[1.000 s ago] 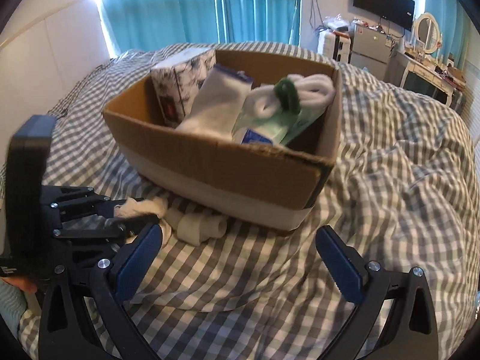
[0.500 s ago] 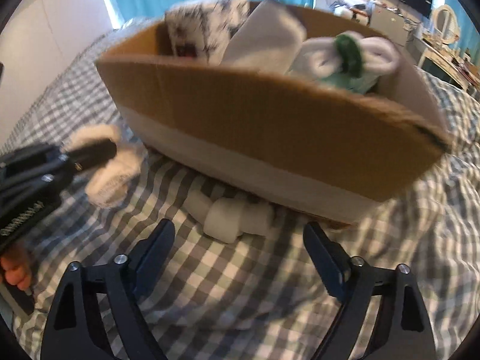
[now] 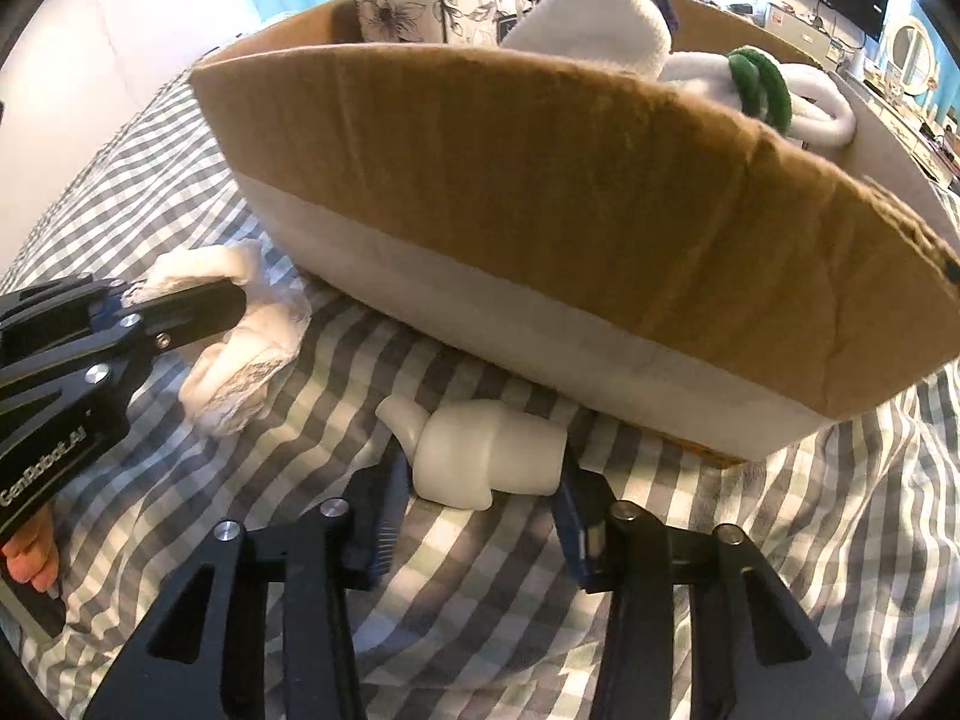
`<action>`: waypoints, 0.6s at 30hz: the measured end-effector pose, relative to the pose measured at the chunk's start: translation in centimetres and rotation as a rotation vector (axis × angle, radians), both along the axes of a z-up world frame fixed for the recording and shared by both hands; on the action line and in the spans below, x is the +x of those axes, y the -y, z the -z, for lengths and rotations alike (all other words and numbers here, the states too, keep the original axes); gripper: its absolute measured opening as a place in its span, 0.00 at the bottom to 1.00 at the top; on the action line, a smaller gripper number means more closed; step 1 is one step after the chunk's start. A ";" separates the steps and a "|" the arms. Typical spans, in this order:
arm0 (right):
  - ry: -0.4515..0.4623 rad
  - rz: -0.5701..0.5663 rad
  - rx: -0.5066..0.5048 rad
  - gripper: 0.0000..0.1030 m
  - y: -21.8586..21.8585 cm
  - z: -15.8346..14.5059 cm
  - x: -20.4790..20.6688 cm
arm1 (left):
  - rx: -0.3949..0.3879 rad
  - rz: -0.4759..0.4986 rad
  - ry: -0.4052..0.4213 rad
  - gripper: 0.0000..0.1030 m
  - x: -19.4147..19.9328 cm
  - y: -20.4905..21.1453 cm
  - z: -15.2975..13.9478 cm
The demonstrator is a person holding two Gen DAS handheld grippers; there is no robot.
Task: Organize soft objects
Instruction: 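Grasp the lace cloth with the left gripper while the right grasps the white sock, then drop the lace cloth and white sock into the box, opening both grippers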
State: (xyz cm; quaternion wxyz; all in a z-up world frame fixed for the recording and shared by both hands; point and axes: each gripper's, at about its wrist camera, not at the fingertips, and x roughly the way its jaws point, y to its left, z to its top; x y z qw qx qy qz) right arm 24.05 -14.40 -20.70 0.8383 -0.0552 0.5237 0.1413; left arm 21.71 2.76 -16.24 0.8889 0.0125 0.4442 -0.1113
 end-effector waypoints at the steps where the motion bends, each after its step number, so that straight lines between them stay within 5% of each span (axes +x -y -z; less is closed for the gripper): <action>1: -0.001 -0.007 0.000 0.38 0.2 -0.1 -0.3 | 0.004 0.000 0.003 0.11 -0.1 0.2 0.0; 11: 0.052 -0.027 0.007 0.37 1.3 -2.9 -3.8 | 0.019 0.009 0.028 0.11 -1.1 0.6 -2.0; 18: 0.164 -0.036 0.019 0.38 1.6 -7.9 -6.5 | 0.026 0.021 0.102 0.11 -3.0 0.9 -5.9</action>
